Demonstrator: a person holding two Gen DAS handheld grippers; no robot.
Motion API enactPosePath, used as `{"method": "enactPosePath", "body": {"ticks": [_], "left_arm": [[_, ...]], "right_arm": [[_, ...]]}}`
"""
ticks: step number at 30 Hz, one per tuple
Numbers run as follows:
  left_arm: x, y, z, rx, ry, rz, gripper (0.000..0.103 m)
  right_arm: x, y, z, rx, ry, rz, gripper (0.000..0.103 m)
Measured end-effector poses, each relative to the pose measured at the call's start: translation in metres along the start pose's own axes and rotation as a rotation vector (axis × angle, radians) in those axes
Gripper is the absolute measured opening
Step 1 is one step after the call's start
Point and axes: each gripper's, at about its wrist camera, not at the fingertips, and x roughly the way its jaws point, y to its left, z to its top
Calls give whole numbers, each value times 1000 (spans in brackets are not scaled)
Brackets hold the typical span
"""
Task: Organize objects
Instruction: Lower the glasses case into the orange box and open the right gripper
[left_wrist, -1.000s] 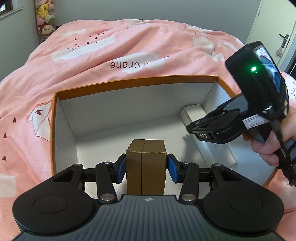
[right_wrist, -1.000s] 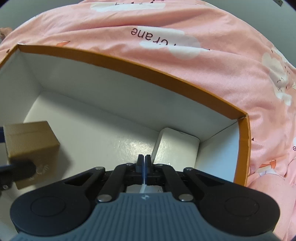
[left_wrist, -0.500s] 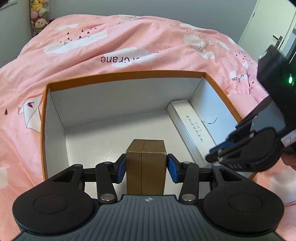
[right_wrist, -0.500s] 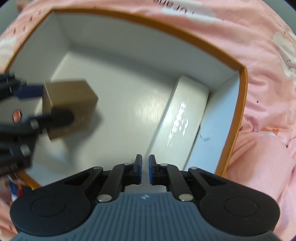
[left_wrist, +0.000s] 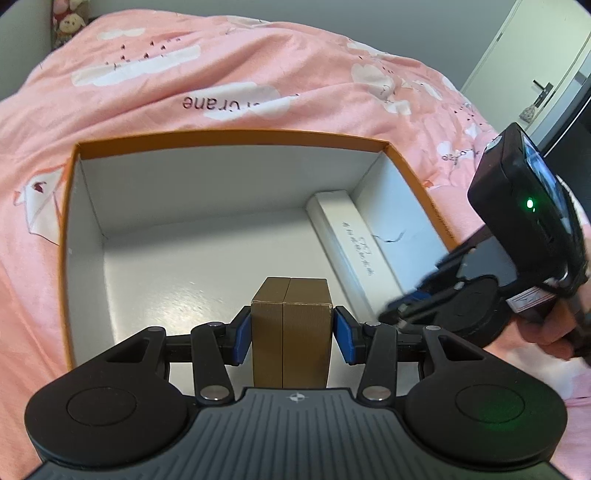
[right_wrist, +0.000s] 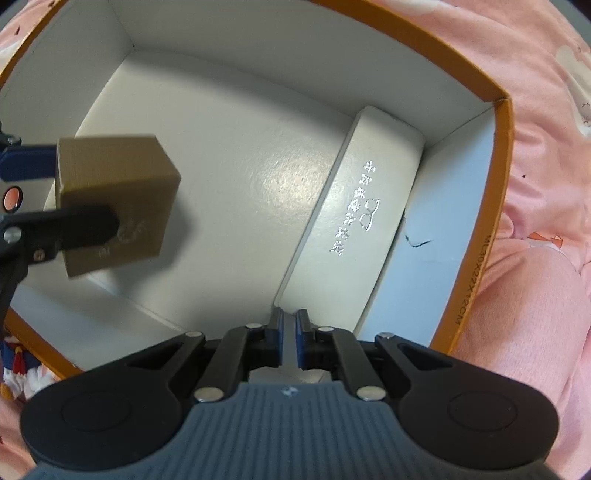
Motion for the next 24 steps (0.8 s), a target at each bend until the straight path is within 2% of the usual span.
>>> {"method": "enactPosePath", "body": {"ticks": [5,9,13,18,20,24], "left_arm": [[5,-5,2,-14,53,-56,52],[10,-19,5,60,73,-97,52],[20,-37,15,149,130,-129,52],[33,-45,27,96,186,-165,52],[38,-52,28,94,176,-164,52],[42,-80,26,282,147,-133,52]], "right_arm": [[-5,-5,-6,40,-63,8,7],[-35,-8,-17,54,-208,-16,7],[-67,-11,-32,98,-347,-67,7],[-77,-39,-45,211,-436,-83,7],[-75,-42,-51,248,-455,-70,6],[-74,-53,-66,291,-473,-7,6]]}}
